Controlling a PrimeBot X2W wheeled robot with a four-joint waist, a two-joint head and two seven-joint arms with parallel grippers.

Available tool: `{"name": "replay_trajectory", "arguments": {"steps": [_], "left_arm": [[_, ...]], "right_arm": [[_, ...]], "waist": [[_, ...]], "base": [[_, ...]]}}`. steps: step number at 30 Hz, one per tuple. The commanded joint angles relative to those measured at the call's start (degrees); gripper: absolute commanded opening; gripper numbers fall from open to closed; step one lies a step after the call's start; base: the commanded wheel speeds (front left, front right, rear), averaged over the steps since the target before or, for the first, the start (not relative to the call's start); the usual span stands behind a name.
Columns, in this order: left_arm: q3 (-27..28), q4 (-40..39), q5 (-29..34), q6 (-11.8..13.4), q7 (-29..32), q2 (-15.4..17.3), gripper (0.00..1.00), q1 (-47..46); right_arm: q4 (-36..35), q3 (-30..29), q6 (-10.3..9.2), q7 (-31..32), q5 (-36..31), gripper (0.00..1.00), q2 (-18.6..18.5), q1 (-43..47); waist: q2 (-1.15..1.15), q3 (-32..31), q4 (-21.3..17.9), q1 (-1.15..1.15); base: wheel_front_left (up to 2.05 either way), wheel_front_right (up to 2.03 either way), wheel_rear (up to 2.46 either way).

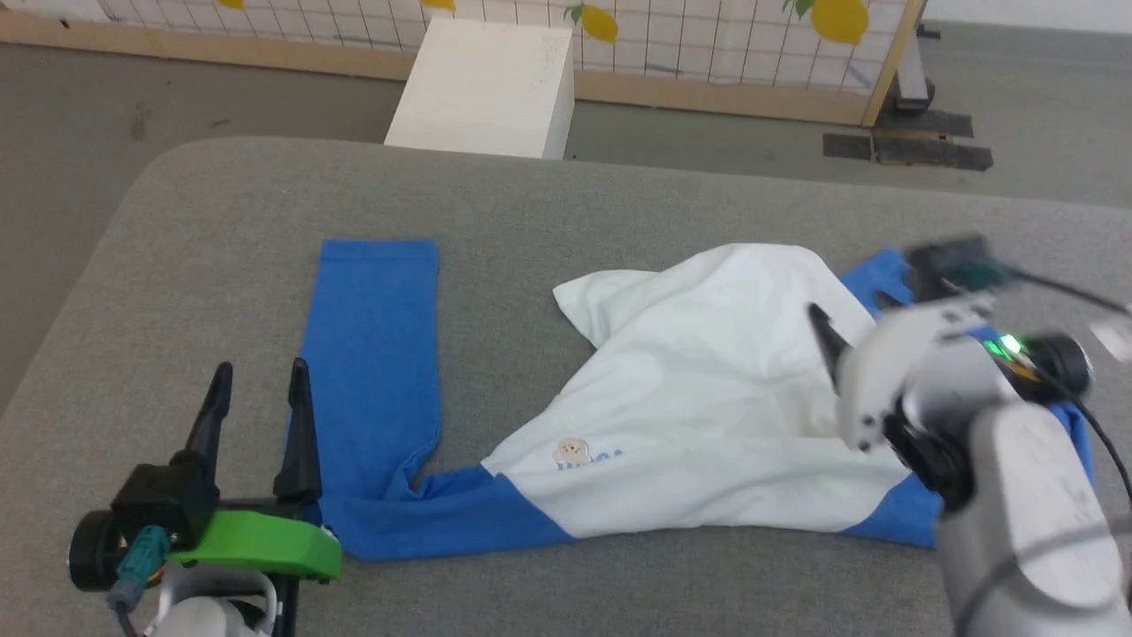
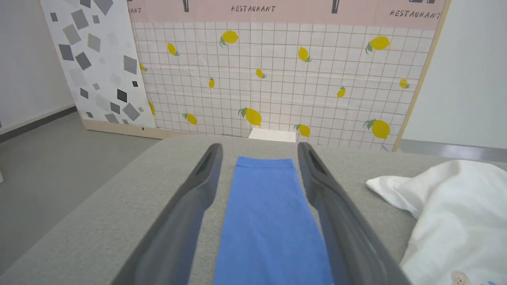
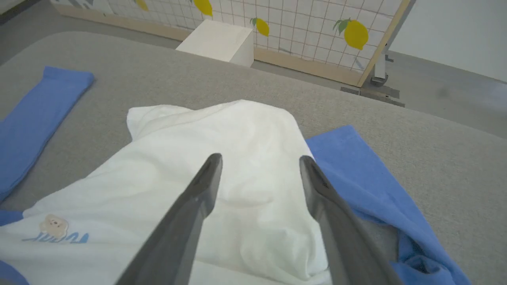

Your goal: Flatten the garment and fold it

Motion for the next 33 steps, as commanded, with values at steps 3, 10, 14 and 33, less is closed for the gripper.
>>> {"name": "replay_trajectory", "arguments": {"steps": [3,10,14,33], "left_arm": [[-0.27,1.8,0.01,-0.12,-0.67,-1.0,1.0,-1.33],[-1.0,3.39,0.29,-1.99,-0.98,-2.53,1.0,-6.74],[-1.07,3.45,0.7,-2.82,-0.99,-3.58,1.0,-8.77],[0.12,4.12,2.0,-5.16,-1.0,-6.86,1.0,-11.65]], "right_arm": [[4.48,6.45,-0.09,9.85,-3.72,1.0,0.02,-7.8],[17.36,15.87,-0.09,22.31,-8.74,1.0,-0.62,-18.88],[22.81,18.7,-0.09,26.49,-8.39,1.0,-0.86,-20.16],[24.78,6.78,-0.09,8.52,-10.97,0.0,-1.57,-36.9]], "waist": [[0.0,4.12,0.4,0.0],[0.0,11.07,4.11,0.0],[0.0,13.19,5.76,0.0],[0.0,15.55,10.73,0.0]], "base": [[0.0,0.0,0.0],[0.0,0.0,0.0],[0.0,0.0,0.0],[0.0,0.0,0.0]]}}
